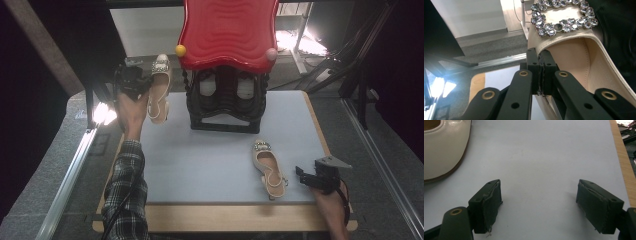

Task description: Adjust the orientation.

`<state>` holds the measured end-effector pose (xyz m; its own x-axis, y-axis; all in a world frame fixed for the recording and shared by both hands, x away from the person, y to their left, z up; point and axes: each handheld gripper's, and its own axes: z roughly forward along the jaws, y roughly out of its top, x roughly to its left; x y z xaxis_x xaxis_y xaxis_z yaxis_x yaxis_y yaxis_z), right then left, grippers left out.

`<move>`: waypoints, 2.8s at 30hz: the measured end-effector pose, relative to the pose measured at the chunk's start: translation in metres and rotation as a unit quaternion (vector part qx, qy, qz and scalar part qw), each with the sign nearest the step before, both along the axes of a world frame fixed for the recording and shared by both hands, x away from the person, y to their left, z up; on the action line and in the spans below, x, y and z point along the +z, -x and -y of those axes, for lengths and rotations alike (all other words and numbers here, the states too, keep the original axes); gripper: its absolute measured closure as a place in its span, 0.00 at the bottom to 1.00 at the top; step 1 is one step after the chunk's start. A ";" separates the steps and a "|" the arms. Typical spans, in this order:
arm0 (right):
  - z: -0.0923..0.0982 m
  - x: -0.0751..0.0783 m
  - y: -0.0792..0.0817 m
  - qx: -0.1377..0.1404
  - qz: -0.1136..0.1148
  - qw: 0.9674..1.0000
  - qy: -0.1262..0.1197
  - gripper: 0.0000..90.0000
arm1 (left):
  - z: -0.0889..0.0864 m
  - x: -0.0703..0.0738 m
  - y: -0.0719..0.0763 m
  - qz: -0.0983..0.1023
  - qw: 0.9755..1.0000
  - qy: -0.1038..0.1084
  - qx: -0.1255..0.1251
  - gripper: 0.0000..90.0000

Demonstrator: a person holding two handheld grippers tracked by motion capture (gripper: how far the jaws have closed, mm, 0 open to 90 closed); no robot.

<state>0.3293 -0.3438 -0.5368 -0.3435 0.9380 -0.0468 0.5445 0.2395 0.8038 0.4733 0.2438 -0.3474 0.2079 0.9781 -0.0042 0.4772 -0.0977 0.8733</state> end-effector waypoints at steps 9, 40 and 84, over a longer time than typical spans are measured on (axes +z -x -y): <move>0.000 0.000 0.000 0.000 0.000 1.000 0.000 0.23 | 0.002 0.041 -0.025 0.016 1.000 -0.017 -0.002 0.98; 0.000 0.000 0.000 0.001 0.001 1.000 -0.001 0.23 | 0.010 0.151 -0.064 0.055 0.998 -0.002 -0.010 0.98; 0.000 0.000 0.001 0.000 0.003 1.000 -0.002 0.23 | 0.102 0.179 -0.094 0.000 0.998 0.019 -0.057 0.93</move>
<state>0.3282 -0.3439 -0.5373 -0.3434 0.9381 -0.0452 0.5395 0.2364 0.8081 0.5674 0.1415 -0.1687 0.3182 0.9471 -0.0406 0.4649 -0.1186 0.8774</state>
